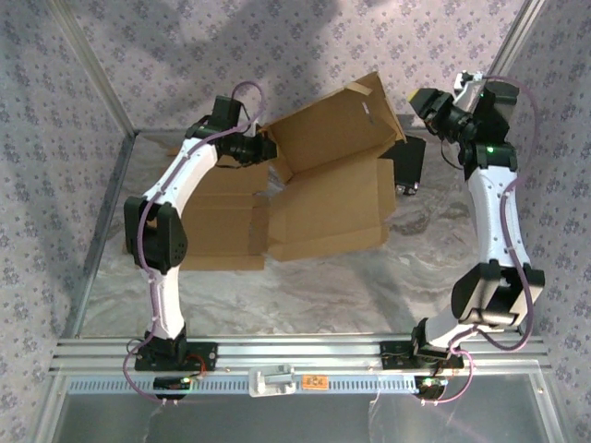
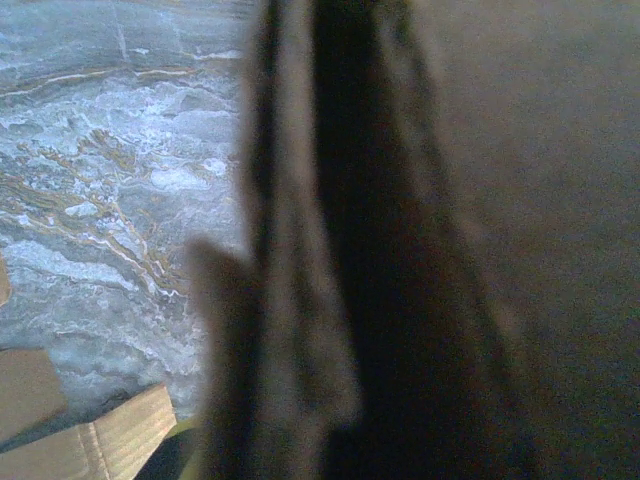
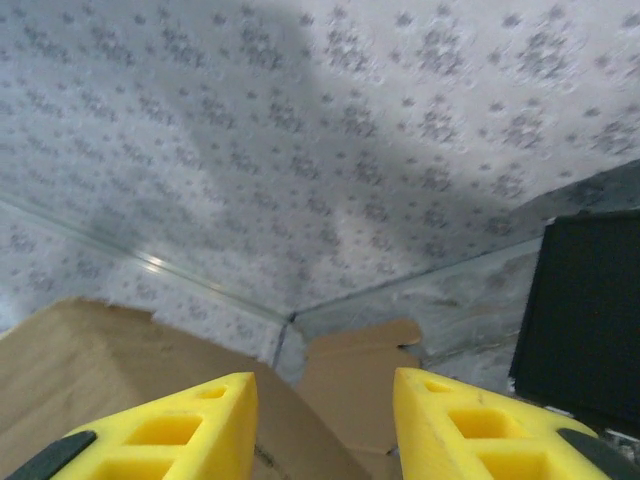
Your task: Fold the paper box
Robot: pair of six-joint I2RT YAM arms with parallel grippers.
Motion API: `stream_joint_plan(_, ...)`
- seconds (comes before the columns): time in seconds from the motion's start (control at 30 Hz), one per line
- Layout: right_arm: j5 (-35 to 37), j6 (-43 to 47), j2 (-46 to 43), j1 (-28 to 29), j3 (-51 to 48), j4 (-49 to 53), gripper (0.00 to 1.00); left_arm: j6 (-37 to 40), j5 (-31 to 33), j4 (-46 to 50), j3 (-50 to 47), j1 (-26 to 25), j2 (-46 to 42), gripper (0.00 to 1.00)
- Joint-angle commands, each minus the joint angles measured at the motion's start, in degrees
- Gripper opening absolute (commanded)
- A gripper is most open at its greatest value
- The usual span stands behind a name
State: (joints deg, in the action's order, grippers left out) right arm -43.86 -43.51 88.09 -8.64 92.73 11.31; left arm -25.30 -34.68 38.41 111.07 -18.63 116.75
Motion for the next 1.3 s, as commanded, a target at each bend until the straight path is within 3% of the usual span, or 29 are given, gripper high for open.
stream_joint_plan(0.0, -10.0, 1.8, 0.2, 0.8, 5.4, -3.4, 0.42, -1.1, -3.5, 0.1, 3.0, 0.5, 0.2, 0.0)
stream_joint_plan(0.23, -9.1, 10.8, 0.3, 2.6, 6.7, 6.5, 0.43, -1.1, -3.8, 0.1, 3.6, 0.5, 0.4, 0.0)
stream_joint_plan(0.87, -5.7, 19.2, 2.4, 8.0, 9.1, 13.6, 0.45, -1.0, -4.0, 2.2, 2.1, 0.5, -0.3, 0.0)
stream_joint_plan(1.27, 3.8, 27.1, 2.0, 11.1, 10.9, 20.8, 0.47, -0.6, -3.2, 3.1, 1.6, 0.4, -1.1, 0.0)
